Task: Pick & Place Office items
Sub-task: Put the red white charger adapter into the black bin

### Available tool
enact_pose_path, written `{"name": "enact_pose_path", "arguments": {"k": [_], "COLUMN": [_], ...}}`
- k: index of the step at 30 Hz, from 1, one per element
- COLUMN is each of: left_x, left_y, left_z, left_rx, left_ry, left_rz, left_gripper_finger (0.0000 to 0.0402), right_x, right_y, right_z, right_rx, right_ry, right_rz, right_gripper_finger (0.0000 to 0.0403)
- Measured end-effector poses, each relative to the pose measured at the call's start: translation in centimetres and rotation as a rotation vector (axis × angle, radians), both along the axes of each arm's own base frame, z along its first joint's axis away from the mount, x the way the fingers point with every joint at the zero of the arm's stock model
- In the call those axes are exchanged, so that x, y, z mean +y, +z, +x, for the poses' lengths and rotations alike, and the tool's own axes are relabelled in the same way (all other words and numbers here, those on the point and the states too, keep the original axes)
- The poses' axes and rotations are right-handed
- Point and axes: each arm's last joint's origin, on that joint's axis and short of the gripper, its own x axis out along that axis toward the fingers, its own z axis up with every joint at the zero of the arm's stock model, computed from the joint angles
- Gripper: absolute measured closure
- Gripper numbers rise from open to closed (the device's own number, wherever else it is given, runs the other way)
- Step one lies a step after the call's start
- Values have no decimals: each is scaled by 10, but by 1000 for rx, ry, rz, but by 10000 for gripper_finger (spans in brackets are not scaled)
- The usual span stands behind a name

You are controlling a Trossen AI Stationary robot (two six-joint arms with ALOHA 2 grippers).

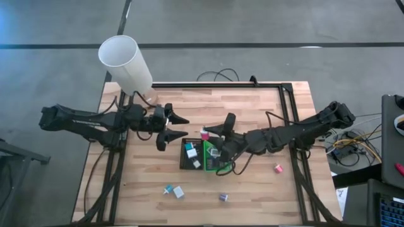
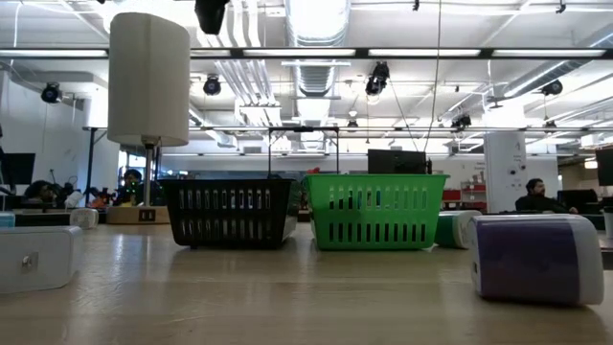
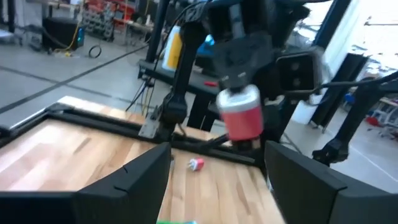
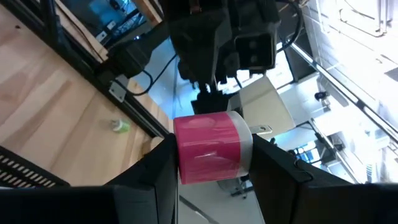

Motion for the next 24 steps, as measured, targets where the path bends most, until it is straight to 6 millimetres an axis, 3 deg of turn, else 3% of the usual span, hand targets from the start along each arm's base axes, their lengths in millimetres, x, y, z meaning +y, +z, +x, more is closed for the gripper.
{"name": "enact_pose_path", "arguments": {"k": [24], "left_x": [-1], "left_y": [-3], "left_z": [12], "left_rx": [-38], "left_ry": [-19], "left_rz": [-6], "left_gripper_finger": [138], "right_x": [-13], "right_y": [-1], "right_z": [5], "right_rx": [-9], "right_ry": [42], "right_rz": [48], "right_gripper_finger": [247]}}
